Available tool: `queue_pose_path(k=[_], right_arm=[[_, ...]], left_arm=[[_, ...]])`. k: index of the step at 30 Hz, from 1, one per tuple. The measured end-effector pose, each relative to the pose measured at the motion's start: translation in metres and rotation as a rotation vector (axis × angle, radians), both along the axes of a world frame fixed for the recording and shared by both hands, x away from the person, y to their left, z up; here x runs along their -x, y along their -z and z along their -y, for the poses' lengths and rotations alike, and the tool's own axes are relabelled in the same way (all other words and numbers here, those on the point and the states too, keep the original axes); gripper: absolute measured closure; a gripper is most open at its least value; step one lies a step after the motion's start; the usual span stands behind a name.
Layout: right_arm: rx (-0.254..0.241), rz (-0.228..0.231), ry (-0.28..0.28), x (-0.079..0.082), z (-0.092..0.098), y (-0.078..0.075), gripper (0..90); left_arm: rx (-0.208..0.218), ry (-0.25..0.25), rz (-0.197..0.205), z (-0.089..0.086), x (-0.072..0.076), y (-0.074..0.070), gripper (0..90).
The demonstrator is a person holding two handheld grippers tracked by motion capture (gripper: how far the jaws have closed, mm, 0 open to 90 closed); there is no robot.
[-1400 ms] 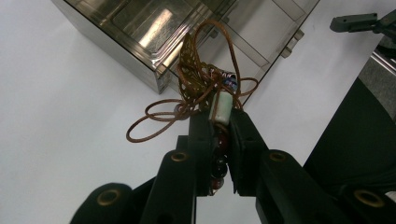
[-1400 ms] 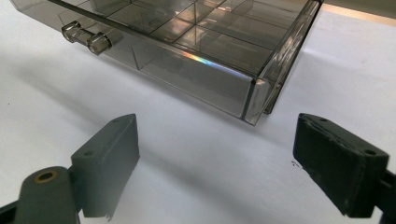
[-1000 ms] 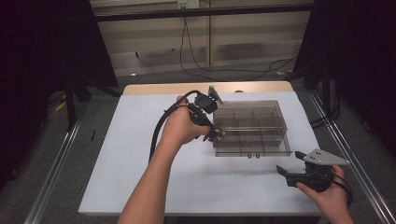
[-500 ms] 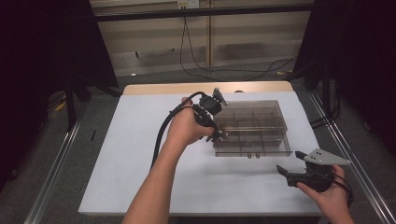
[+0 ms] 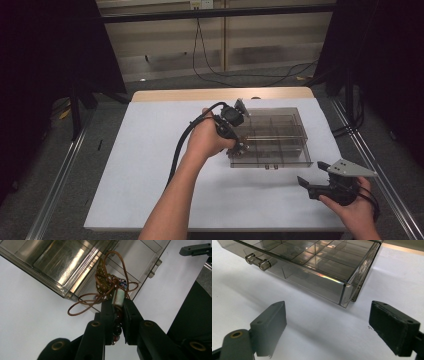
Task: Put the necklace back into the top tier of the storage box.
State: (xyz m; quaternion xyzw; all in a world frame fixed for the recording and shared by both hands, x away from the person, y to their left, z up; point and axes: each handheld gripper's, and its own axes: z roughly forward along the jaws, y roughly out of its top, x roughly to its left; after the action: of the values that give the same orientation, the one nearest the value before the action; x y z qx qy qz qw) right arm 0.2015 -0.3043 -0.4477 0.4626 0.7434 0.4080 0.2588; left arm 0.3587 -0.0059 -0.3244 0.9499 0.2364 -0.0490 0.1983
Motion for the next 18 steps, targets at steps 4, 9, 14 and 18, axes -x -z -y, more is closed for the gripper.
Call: queue_pose_path(k=[4, 9, 14, 18], right_arm=[[-0.008, -0.002, 0.002, 0.000, 0.001, 0.000, 14.2], [-0.002, 0.002, 0.002, 0.000, 0.001, 0.000, 14.3], [-0.002, 0.003, 0.000, 0.000, 0.000, 0.000, 14.2], [-0.002, 0.001, 0.002, 0.000, 0.001, 0.000, 14.3]], left_arm=[[-0.003, 0.003, 0.000, 0.002, 0.000, 0.003, 80.9], [-0.004, 0.002, 0.003, 0.005, 0.000, 0.006, 80.9], [-0.010, 0.009, -0.001, 0.008, 0.000, 0.010, 80.8], [-0.011, 0.012, -0.007, 0.009, 0.000, 0.013, 80.8]])
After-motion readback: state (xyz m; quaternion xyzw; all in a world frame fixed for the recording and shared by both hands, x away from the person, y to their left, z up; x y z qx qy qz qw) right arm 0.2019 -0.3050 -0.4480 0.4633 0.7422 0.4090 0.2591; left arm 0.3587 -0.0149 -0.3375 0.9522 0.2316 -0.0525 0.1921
